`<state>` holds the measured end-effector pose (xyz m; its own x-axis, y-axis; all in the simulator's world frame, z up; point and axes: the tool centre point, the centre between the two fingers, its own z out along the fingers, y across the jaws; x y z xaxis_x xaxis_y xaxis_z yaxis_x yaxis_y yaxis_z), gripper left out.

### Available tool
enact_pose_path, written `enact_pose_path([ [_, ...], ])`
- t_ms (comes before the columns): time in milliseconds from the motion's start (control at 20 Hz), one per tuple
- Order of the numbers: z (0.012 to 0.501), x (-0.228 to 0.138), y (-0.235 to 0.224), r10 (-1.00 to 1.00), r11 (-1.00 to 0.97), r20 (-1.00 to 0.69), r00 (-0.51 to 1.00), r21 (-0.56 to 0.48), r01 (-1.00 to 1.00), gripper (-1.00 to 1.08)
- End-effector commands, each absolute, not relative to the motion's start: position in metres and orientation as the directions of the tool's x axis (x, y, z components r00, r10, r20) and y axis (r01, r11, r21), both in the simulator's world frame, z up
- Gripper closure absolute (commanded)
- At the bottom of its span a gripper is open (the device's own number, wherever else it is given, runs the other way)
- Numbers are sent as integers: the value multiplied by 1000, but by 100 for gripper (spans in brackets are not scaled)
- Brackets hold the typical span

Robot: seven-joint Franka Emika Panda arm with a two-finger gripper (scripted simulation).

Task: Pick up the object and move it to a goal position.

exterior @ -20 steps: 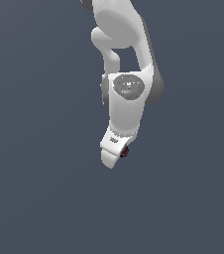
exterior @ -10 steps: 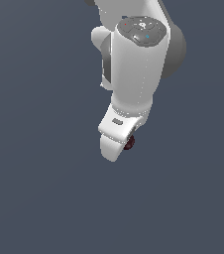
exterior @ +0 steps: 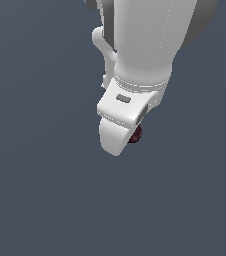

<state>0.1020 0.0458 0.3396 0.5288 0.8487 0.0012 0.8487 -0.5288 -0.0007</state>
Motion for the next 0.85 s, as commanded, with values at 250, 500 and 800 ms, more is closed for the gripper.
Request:
enact_pose_path([
  [250,369,110,47,848,-529,1,529,-1,848,108],
  [500,378,113,48,848,-530,0,530,0,848,108],
  [800,381,114,48,848,-530,0,530,0,848,108],
])
